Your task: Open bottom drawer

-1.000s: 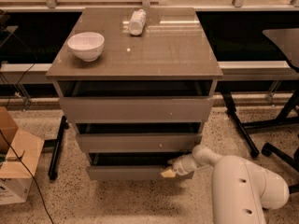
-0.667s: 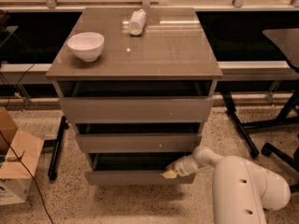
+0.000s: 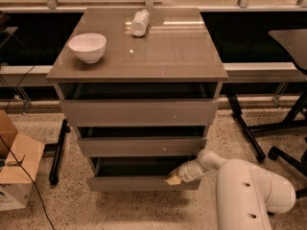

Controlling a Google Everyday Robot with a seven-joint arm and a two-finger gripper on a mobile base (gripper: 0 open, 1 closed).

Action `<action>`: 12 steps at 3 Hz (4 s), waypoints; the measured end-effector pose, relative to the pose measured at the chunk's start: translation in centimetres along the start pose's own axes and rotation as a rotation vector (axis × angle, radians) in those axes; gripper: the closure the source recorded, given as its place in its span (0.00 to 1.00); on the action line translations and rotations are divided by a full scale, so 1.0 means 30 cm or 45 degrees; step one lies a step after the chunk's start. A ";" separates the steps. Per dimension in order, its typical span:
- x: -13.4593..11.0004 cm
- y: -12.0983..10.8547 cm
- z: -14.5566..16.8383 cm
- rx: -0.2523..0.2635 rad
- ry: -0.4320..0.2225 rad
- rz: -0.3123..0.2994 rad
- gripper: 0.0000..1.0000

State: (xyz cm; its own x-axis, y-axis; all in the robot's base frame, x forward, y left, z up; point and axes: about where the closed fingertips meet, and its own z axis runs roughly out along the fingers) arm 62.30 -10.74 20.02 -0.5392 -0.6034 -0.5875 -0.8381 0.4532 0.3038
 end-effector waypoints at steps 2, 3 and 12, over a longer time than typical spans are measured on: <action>-0.005 0.003 -0.007 0.000 0.000 0.000 0.10; 0.004 0.009 -0.017 0.006 0.009 0.000 0.00; 0.244 0.122 0.038 -0.121 0.570 -0.099 0.02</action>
Offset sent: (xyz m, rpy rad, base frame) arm -0.0376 -0.0145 -0.0253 -0.1317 0.0610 0.0424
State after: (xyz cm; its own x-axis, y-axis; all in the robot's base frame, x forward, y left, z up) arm 55.37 -12.75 15.99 -0.4396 -0.8666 -0.2362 -0.8701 0.3455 0.3516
